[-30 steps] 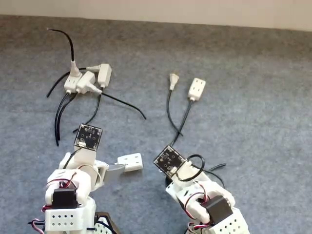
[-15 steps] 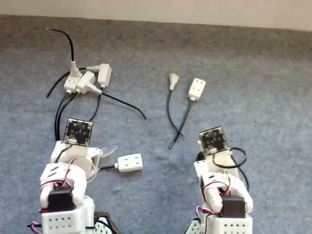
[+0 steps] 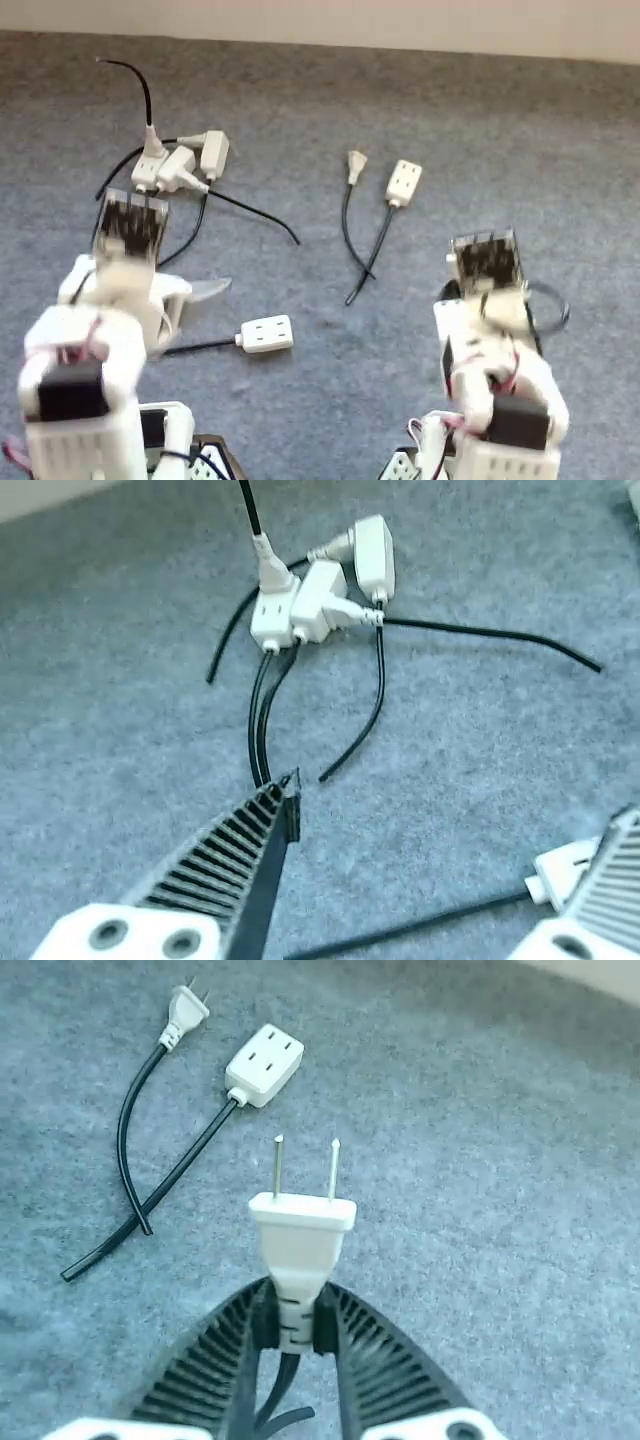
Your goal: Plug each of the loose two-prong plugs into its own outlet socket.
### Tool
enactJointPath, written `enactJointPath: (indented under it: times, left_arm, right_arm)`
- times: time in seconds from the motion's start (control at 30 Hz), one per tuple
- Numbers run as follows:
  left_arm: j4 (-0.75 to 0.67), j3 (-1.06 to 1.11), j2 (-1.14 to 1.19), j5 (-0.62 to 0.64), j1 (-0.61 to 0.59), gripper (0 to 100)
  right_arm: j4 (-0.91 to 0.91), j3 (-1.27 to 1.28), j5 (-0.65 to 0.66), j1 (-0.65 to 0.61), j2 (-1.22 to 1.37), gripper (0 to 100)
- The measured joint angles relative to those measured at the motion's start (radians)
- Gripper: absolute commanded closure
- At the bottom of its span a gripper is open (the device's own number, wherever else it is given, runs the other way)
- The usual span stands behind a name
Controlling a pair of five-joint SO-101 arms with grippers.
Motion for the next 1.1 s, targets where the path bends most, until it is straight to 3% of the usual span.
enactJointPath:
  times: [0.2,0.3,0.47,0.73,0.97,1.1]
  left_arm:
    - [0.009,-0.18,0.45,-0.04,0.023,56]
    - [0.009,-0.221,0.583,-0.083,0.06,59]
    - [0.009,-0.29,0.727,-0.146,0.098,74]
    - [0.012,-0.436,0.875,-0.15,0.104,75]
    - [-0.071,-0.466,0.959,0.038,0.097,75]
    - [-0.152,-0.494,0.965,0.155,-0.041,75]
  right_arm:
    - [0.0,-0.275,-0.08,0.011,0.503,98.9]
    - [-0.006,-0.29,-0.114,0.023,0.618,98.9]
    - [-0.114,-0.14,-0.1,0.094,0.589,98.9]
    - [-0.269,0.091,0.068,0.339,0.437,98.9]
    - [-0.302,0.095,0.104,0.4,0.413,98.9]
    - [-0.304,0.092,0.104,0.373,0.411,98.9]
